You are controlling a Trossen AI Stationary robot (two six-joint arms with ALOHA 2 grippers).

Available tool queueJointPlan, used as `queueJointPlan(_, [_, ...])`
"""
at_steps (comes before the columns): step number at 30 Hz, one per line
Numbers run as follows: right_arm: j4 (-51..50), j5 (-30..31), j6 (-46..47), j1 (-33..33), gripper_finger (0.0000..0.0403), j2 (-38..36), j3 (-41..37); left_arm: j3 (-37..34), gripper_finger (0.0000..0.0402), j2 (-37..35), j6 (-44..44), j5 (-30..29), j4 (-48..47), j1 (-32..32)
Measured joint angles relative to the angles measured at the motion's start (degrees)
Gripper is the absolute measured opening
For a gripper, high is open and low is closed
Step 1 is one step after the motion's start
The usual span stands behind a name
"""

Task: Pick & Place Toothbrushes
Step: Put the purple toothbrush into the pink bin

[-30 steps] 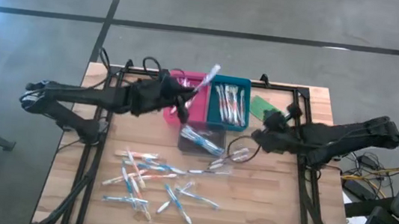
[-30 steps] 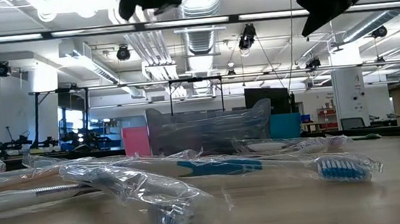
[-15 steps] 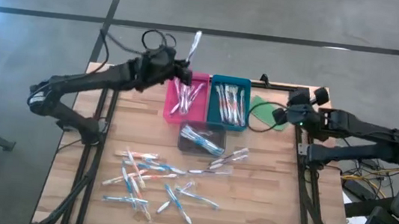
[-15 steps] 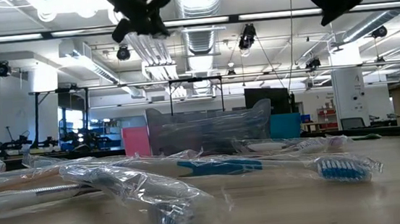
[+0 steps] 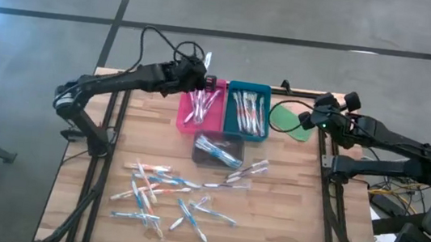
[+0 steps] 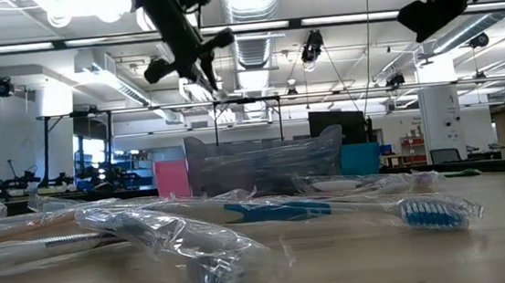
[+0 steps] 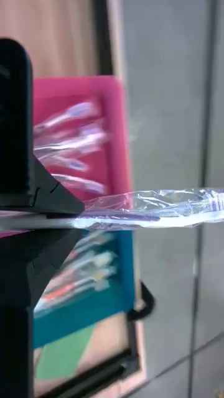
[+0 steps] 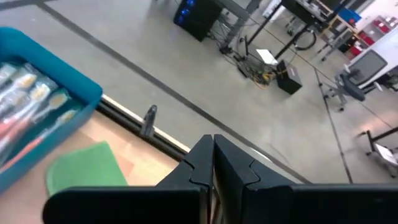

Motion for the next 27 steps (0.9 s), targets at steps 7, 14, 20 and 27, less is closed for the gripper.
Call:
queueJointPlan(7, [1.26,0.23,-0.86,-0.14,0.0008,0.02,-5.60,-1.82,0.0035,3.77,-5.59,4.31,-1.39,-0.17])
queueJointPlan(14, [1.97,0.87,0.18,-0.42,0.0008,-0.11,-5.08,-1.82,0.0035,8.13,-6.32,8.59,-2.41,-0.64])
queueJointPlan(20, [1.90,0.90,1.51,-0.42,0.0008,-0.11,-5.10,-1.86,0.0035,10.94,-7.03,8.88,-4.82,-0.65])
queueJointPlan(27, [1.86,0.87,1.49,-0.40,0.0008,-0.10,-5.12,-1.86,0.0035,13.98,-6.74,8.67,-4.81,-1.05])
